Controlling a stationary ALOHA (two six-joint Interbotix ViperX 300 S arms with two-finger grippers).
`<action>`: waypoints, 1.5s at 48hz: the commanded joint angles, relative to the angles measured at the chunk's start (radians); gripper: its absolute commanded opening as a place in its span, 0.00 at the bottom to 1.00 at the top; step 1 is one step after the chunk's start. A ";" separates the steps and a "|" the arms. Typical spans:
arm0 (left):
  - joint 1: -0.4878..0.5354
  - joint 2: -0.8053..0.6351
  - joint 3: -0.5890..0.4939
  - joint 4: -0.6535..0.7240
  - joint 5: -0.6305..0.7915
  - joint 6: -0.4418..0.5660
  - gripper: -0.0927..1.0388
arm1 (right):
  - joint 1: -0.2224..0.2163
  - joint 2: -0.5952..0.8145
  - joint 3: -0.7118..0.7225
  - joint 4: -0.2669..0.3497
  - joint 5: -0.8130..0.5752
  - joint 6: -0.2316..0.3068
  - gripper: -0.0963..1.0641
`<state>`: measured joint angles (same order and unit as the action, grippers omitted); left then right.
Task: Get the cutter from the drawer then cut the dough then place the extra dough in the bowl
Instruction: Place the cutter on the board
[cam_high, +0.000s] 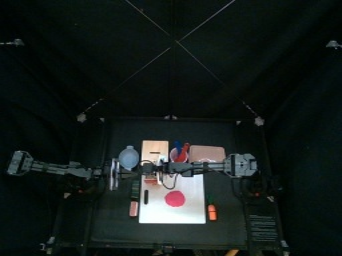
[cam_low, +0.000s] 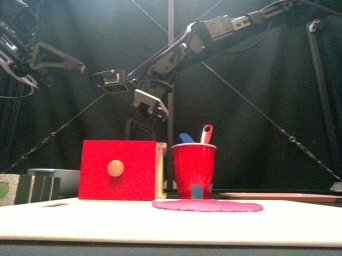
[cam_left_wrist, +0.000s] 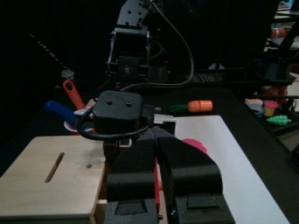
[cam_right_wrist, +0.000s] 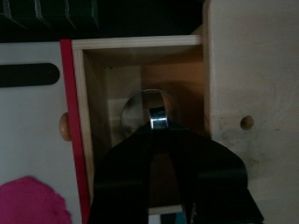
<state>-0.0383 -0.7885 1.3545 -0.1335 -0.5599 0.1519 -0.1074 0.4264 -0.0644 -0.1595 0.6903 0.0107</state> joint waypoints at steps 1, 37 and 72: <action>-0.003 0.002 -0.006 -0.006 -0.003 -0.002 0.36 | 0.003 -0.032 -0.055 0.005 0.005 0.003 0.44; 0.000 0.002 0.017 -0.066 0.046 0.000 0.36 | 0.075 -0.141 -0.287 -0.061 0.449 0.025 0.44; 0.107 0.002 0.012 -0.075 0.064 0.002 0.35 | 0.314 -0.583 0.529 -0.135 0.212 0.537 0.44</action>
<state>0.0445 -0.7885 1.3852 -0.2025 -0.4924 0.1549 0.1887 -0.1104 0.4065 -0.2684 0.9771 0.5047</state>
